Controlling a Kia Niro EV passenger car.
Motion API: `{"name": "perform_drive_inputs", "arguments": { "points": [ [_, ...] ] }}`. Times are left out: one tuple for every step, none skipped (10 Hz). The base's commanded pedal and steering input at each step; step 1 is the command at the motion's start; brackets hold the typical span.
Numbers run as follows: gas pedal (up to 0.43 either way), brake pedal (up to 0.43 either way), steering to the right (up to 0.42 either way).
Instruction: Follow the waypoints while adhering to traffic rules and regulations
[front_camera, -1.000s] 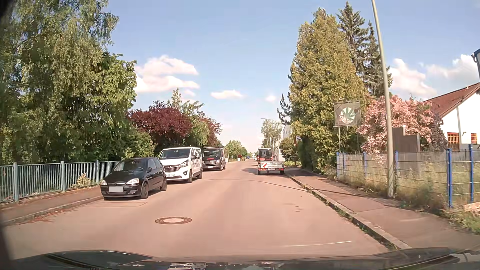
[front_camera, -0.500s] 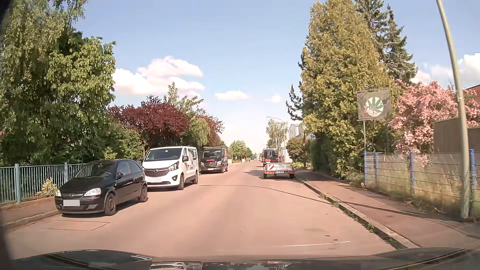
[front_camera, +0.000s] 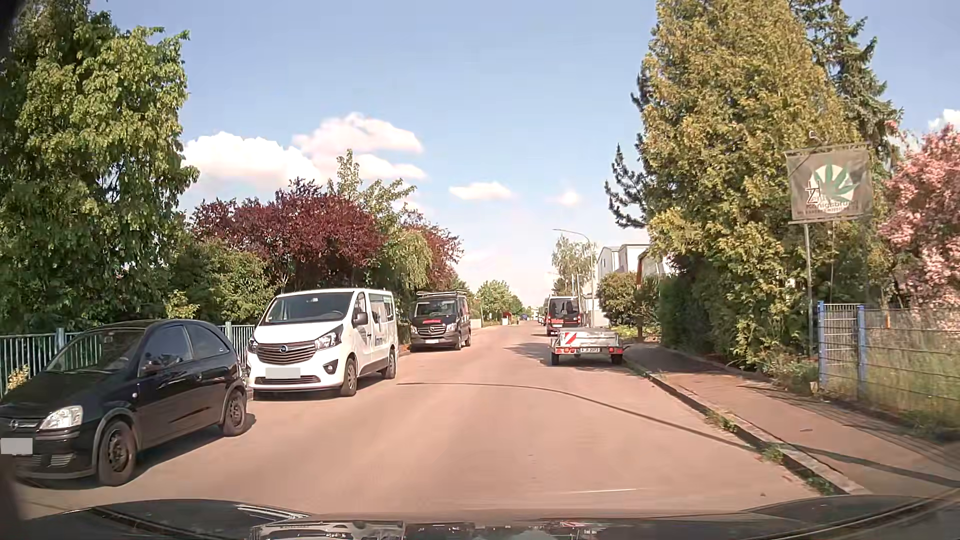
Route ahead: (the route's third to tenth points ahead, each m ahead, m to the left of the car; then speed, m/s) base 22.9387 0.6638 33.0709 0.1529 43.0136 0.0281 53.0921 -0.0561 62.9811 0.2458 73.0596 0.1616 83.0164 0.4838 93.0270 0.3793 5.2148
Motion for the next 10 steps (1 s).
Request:
{"name": "perform_drive_inputs", "arguments": {
  "points": [
    [0.0,0.152,-0.055],
    [0.0,0.152,-0.055],
    [0.0,0.146,-0.055],
    [0.0,0.152,-0.055],
    [0.0,0.152,-0.054],
    [0.0,0.146,-0.053],
    [0.0,0.152,-0.053],
    [0.0,0.152,-0.053],
    [0.0,0.152,-0.051],
    [0.0,0.152,-0.043]
  ]
}}
